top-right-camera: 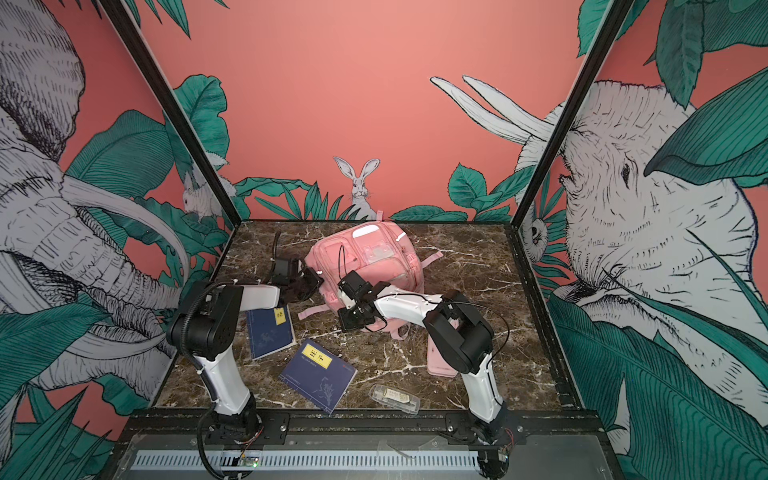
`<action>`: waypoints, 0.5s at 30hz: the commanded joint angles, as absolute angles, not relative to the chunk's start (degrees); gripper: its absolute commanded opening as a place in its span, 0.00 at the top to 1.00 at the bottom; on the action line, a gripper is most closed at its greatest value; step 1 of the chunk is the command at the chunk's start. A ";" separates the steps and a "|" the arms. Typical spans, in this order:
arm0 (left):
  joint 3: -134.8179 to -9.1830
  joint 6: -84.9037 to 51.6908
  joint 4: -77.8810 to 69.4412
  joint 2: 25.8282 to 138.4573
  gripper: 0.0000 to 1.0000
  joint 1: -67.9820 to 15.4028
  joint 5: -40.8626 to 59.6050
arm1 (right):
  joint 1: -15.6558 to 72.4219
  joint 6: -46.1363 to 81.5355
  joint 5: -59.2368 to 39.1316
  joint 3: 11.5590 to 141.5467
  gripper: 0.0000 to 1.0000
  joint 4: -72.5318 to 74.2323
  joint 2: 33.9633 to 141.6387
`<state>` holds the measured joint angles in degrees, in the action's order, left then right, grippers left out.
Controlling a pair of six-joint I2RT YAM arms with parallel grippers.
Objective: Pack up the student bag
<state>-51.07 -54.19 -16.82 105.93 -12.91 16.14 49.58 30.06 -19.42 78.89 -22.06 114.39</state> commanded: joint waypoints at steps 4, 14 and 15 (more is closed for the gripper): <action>-46.28 -53.40 -15.75 98.44 1.00 -11.26 14.34 | 44.74 26.32 -17.63 75.56 1.00 -21.36 109.61; -38.71 -55.45 -19.01 94.61 1.00 -13.09 18.27 | 38.12 20.01 -13.47 74.49 1.00 -26.58 106.70; -38.19 -55.67 -19.39 94.49 1.00 -13.88 18.28 | 37.92 19.35 -12.80 74.78 1.00 -27.27 106.68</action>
